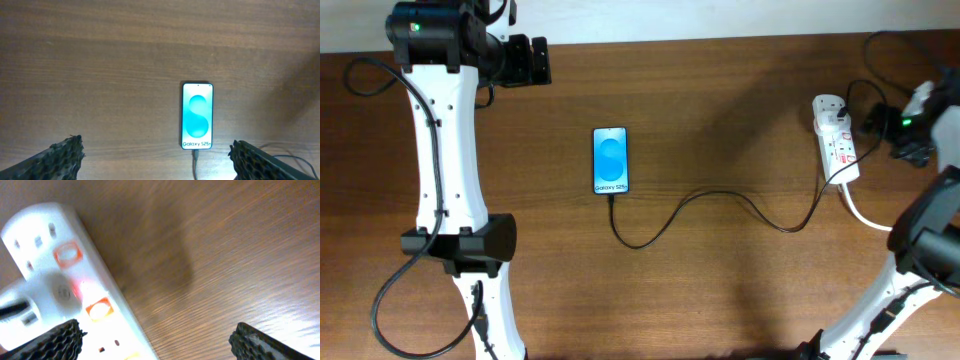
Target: Plug charger to phone and switch on socket
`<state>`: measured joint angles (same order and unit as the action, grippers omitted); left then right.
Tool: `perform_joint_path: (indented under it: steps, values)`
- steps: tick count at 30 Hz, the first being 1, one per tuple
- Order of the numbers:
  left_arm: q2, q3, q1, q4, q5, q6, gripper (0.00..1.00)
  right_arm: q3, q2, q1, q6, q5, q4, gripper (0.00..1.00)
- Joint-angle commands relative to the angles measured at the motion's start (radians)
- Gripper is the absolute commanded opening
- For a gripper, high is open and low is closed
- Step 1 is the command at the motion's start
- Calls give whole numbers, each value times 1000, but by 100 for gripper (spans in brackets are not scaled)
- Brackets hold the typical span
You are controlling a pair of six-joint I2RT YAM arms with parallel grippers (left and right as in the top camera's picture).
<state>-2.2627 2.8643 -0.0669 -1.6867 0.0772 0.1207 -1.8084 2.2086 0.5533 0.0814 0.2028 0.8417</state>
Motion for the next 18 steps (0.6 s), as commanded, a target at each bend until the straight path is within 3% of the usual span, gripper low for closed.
perform_joint_path:
  steps: [1,5,9,13,18]
  values:
    - [2,2,-2,1,-7,-2,99,-119,-56,76,18,22,84,98]
    - [2,2,-2,1,-7,-2,99,-280,-99,101,36,43,260,98]
    - [2,2,-2,1,-7,-2,99,-366,-243,72,23,238,347,98]
    - [2,2,-2,1,-7,-2,99,-366,-456,-32,2,264,415,99]
    - [2,2,-2,1,-7,-2,99,-366,-705,-217,-6,145,552,98]
